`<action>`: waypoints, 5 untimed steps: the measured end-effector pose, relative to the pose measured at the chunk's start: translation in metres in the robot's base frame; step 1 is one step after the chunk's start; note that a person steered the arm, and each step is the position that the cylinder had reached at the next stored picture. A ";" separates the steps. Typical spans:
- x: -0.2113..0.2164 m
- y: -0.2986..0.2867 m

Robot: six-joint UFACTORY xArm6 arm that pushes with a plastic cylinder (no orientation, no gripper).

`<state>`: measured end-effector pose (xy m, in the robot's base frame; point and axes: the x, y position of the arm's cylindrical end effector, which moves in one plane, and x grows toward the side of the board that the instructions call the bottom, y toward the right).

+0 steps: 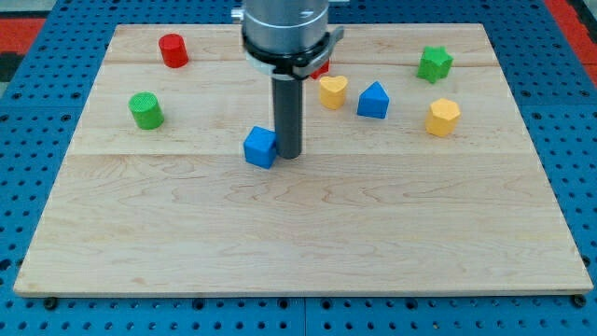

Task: Drag the blue cube to the bottom left side of the board

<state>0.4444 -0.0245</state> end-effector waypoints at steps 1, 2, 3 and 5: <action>0.000 -0.034; -0.006 -0.039; -0.044 -0.039; 0.002 -0.063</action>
<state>0.4464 -0.0873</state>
